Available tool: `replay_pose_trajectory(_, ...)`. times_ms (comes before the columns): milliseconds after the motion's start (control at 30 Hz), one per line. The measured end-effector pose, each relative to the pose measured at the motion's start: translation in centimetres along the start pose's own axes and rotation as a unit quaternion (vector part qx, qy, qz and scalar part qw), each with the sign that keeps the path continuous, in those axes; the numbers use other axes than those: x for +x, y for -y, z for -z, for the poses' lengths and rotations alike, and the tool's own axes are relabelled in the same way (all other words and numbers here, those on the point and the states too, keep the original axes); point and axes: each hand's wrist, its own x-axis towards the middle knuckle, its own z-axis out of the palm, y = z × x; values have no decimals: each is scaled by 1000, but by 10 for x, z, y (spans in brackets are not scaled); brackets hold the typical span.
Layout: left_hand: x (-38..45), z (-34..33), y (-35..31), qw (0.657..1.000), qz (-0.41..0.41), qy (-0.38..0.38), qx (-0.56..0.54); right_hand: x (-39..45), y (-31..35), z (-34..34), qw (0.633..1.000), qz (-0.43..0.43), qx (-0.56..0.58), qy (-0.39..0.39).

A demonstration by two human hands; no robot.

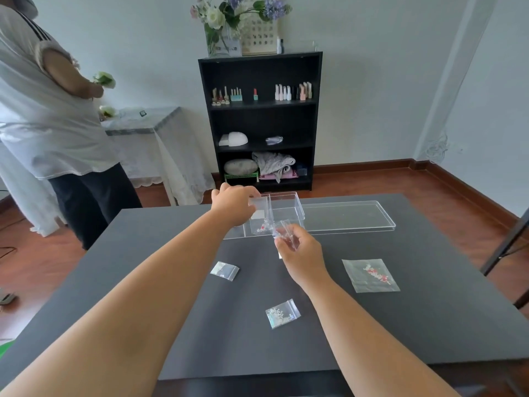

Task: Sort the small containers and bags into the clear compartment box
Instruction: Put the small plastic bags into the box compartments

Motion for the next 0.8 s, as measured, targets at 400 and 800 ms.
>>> replay_pose_trajectory(400, -39, -5, 13, 995, 39, -49, -78, 1, 0, 2, 1000, -6, 25, 11)
replay_pose_trajectory(800, -101, -51, 19, 989, -24, -137, -41, 69, 50, -7, 1000, -9, -30, 0)
